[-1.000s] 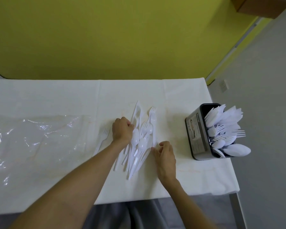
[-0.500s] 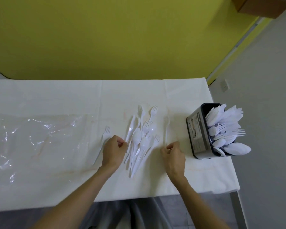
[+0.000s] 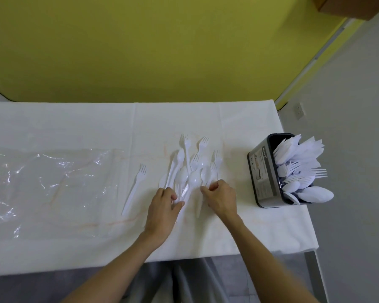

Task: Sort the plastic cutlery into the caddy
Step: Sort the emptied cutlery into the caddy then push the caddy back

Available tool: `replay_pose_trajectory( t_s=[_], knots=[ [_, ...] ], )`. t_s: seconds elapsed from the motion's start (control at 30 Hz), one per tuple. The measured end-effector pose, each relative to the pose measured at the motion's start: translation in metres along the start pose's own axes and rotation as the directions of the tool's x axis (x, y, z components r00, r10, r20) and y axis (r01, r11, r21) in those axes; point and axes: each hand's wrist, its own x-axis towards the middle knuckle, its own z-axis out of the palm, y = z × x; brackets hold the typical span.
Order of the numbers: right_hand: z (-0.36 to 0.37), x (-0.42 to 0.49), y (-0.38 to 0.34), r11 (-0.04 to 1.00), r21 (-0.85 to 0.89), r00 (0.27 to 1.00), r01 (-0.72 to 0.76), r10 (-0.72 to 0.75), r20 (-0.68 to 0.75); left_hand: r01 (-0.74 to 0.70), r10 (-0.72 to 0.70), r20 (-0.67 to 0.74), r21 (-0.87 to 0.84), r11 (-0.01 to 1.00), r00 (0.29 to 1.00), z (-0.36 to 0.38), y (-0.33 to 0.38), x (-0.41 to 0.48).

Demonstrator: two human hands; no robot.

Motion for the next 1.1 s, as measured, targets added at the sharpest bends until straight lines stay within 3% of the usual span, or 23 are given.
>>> replay_pose_trajectory(
  t_s=[0.2,0.33,0.5,0.7,0.87,1.1],
  knots=[
    [-0.02,-0.001,0.002,0.997,-0.042,0.986,0.07,-0.076,-0.151,0.029,-0.029,-0.011,-0.011,1.0,1.0,-0.001,0.001,-0.003],
    [0.011,-0.016,-0.017,0.986,-0.137,0.996,0.092,-0.09,0.023,0.05,-0.049,-0.024,0.009,0.999,0.998,0.0,0.003,-0.002],
    [0.02,-0.01,-0.032,0.999,0.01,0.995,0.034,-0.035,0.097,0.074,-0.074,-0.033,-0.011,0.997,0.997,-0.003,0.002,-0.002],
    [-0.024,0.004,-0.01,0.985,-0.168,0.999,0.035,-0.028,0.043,0.093,-0.1,-0.099,-0.07,0.993,0.99,-0.008,-0.001,-0.001],
    [-0.038,0.008,-0.001,0.983,-0.171,0.998,0.061,-0.057,0.03,0.125,-0.135,-0.115,-0.088,0.988,0.984,-0.009,-0.001,0.004],
    [-0.014,0.013,-0.048,0.959,-0.217,0.971,0.184,-0.212,-0.113,0.163,-0.184,-0.138,-0.153,0.975,0.973,-0.013,-0.001,0.004]
  ],
)
